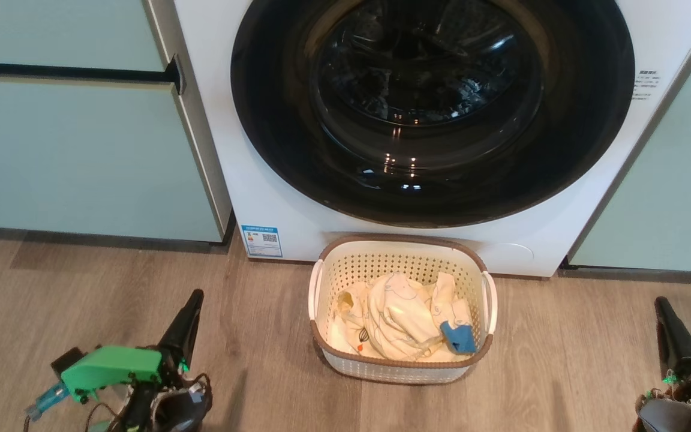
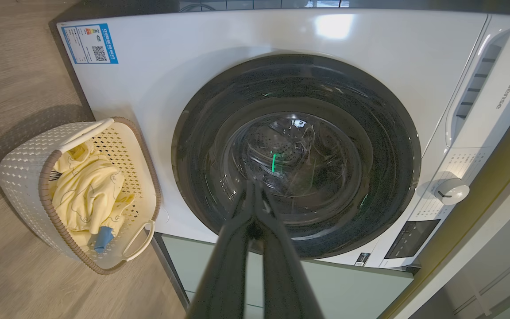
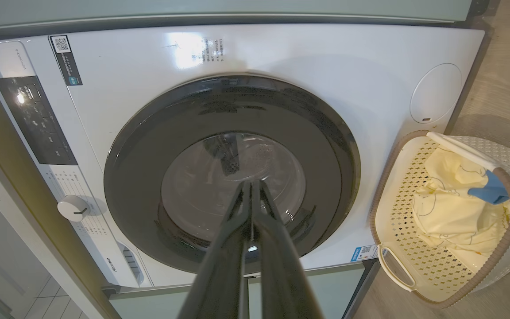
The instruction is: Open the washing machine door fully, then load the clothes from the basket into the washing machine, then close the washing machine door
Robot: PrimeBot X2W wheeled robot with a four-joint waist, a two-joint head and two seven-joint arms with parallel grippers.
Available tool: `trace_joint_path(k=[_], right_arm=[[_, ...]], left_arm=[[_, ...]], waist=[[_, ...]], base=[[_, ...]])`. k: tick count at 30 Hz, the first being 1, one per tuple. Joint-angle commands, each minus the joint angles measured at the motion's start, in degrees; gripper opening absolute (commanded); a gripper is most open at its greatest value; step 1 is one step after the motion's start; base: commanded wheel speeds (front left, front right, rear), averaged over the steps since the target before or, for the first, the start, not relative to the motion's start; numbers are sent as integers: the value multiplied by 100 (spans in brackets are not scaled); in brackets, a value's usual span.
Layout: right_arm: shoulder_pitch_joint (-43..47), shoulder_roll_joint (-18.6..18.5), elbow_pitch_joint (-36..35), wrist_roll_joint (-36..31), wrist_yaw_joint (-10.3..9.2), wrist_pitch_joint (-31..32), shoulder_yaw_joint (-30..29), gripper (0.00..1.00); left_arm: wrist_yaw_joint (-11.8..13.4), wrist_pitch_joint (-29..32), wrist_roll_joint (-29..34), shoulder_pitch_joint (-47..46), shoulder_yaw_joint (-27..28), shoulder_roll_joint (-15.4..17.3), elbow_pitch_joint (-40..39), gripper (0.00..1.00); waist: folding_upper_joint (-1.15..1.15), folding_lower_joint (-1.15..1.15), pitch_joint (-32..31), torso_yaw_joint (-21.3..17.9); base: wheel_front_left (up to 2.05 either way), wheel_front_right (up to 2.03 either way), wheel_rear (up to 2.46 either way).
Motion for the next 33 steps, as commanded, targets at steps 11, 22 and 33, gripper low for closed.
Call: trace_joint_path(k=[11,22,33], right_arm=[[-320,-52,-181,-52,-16,32,90,0],[337,133,457,-16,0,-94,111,100],[265,116,320,-298,-1,-280,176,100]], left_arm=[[-17,35,49,-319,188,54,-165,0],[0,-93,82,297,-95,-77,471,100],[-1,-279,470,168,-130,-64,349,100]], waist=[[0,0,0,0],[0,0,10,0],[0,0,25,1]], base=[[0,0,0],[0,0,0],[0,0,0]])
